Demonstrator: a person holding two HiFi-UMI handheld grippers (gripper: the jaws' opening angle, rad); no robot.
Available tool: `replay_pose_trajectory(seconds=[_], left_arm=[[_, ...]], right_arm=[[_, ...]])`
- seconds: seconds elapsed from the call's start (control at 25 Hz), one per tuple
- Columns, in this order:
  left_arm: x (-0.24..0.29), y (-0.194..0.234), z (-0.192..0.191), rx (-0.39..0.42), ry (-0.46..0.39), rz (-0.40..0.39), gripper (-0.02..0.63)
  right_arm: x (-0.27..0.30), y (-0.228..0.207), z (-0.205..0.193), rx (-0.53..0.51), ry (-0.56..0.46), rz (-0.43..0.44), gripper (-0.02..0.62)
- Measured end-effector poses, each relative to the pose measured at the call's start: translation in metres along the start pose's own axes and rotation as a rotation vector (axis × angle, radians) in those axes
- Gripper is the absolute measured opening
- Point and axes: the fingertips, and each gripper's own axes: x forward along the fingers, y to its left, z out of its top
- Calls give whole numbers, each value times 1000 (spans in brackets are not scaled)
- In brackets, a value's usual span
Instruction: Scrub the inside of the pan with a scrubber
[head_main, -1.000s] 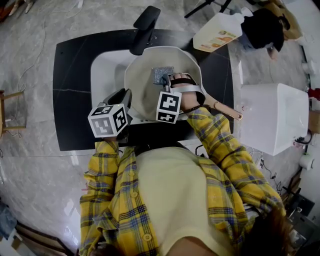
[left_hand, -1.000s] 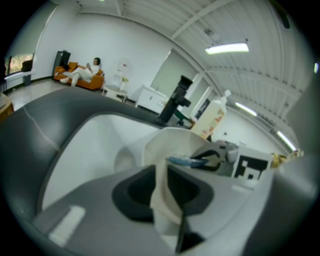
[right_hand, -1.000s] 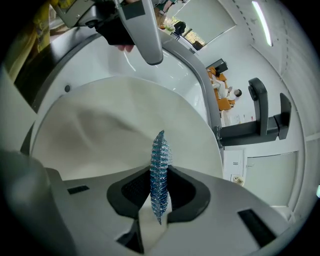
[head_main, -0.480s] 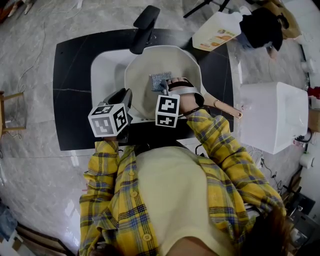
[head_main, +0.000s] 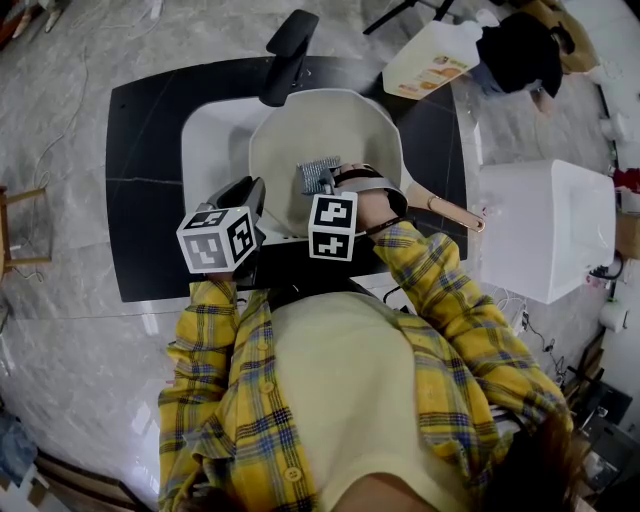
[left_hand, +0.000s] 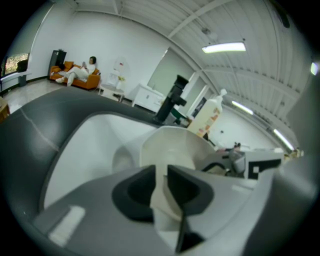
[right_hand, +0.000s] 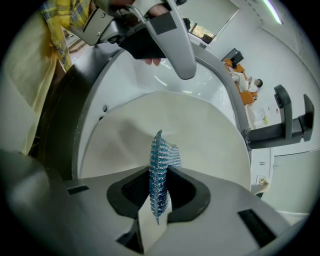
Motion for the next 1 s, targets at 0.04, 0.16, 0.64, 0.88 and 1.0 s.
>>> replay_pose_trajectory(seconds=[0.04, 0.16, 0.64, 0.88, 1.0], left_arm=[[0, 0, 0, 0, 0, 0, 74], [-1, 1, 0, -1, -2, 0, 74], [-9, -1, 0, 6, -14, -8, 74], [-13, -6, -2, 20, -11, -17, 74], [-15, -8, -2, 23, -13, -20, 74]], right_arm=[[0, 3, 1, 1, -2, 12, 83], [-2, 10, 2, 1, -5, 46, 83], [-12, 40, 12, 40, -39, 173, 83], [-22, 47, 23, 161, -112, 251, 83], [-28, 49, 27, 232, -146, 290, 83]])
